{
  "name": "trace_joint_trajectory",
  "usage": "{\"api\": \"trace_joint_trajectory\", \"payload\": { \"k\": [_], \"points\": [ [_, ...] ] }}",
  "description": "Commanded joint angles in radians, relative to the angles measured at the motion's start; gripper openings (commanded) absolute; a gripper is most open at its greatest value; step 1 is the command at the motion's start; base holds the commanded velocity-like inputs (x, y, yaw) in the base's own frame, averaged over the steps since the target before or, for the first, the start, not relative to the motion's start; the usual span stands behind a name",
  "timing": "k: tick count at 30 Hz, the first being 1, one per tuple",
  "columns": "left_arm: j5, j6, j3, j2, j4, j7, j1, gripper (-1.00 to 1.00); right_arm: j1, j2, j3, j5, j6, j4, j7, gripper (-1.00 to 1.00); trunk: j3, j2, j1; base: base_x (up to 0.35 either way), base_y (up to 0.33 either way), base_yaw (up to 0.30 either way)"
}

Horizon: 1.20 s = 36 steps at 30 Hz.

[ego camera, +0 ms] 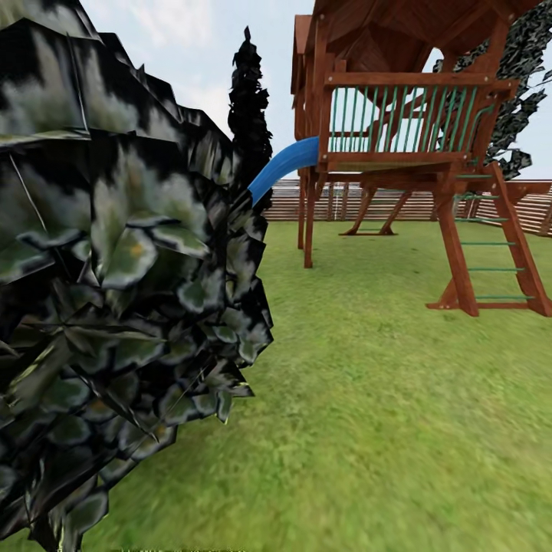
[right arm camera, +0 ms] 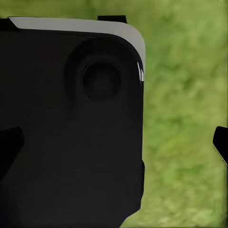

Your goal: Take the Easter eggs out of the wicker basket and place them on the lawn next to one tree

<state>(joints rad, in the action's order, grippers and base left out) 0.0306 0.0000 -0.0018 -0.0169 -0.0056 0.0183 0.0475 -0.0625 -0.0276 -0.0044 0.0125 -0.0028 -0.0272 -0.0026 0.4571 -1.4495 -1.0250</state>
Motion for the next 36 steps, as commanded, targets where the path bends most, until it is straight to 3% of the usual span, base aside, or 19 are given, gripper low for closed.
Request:
{"api": "trace_joint_trajectory", "payload": {
  "k": [1, 36],
  "points": [
    [0.003, 0.000, 0.000, 0.000, -0.001, 0.002, 0.000, 1.00, -0.001, 0.000, 0.000, 0.001, 0.000, -0.002, 0.000, 1.00, 0.001, 0.000, 0.000, 0.000, 0.000, 0.288],
    [0.003, 0.000, 0.000, 0.000, -0.001, 0.002, 0.000, 1.00, -0.001, 0.003, 0.001, -0.001, -0.003, -0.002, -0.004, 1.00, 0.001, 0.000, 0.000, 0.000, 0.000, 0.294]
  ]
}}
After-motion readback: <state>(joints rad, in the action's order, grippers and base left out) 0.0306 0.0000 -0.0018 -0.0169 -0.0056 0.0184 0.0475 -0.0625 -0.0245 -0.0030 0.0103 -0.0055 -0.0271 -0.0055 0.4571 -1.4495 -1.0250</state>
